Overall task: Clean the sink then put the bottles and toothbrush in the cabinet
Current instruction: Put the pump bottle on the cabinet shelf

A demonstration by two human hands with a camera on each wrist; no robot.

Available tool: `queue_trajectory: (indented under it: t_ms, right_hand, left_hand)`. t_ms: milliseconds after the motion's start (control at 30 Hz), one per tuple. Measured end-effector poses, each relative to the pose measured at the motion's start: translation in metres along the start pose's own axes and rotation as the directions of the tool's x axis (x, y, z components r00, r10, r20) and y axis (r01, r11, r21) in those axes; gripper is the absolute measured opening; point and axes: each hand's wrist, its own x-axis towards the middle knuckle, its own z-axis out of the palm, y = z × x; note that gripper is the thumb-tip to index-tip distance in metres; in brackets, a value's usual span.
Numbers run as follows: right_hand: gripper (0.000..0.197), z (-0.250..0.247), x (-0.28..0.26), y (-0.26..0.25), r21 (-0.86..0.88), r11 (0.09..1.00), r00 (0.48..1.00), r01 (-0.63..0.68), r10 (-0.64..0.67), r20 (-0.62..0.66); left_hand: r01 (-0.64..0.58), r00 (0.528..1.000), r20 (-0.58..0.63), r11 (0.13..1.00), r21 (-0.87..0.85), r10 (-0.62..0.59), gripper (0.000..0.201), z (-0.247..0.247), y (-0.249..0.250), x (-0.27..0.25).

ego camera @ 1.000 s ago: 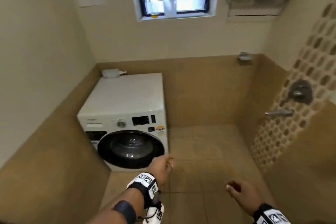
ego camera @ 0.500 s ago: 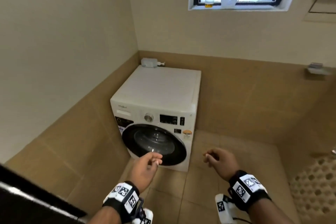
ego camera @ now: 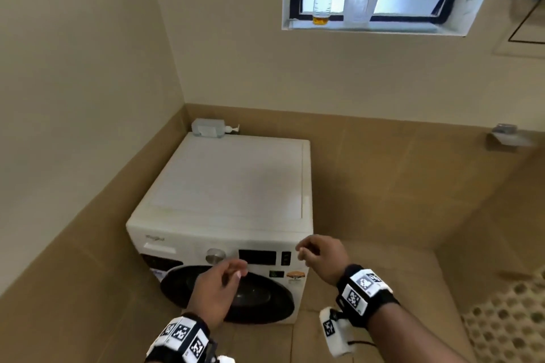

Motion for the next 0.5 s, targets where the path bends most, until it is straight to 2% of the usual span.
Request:
queue_trajectory:
  t_ms: [100,333,400,500]
  right_hand:
    - [0.012,-0.003,0.058,-0.005,-0.033,0.999,0.999,0.008,-0.007,0.054]
    - [0.02,-0.008,0.238,-0.004,-0.135,0.984,0.992,0.119,-0.112,0.064]
    - [0.03,-0.005,0.284,0.0,-0.169,0.98,0.992,0.105,-0.092,0.086]
    - [0.057,0.005,0.33,0.012,-0.328,0.941,0.983,0.079,-0.02,0.18]
  left_hand:
    - [0.002,1.0,-0.024,1.0,0.003,-0.002,0.023,-0.001,-0.002,0.045]
    - [0.04,0.983,-0.18,0.998,0.039,-0.032,0.028,-0.008,-0.008,0.161]
    - [0.061,0.979,-0.196,0.997,0.054,-0.049,0.026,-0.015,-0.008,0.19]
    - [0.086,0.977,-0.201,0.991,0.101,-0.064,0.024,-0.028,-0.011,0.227]
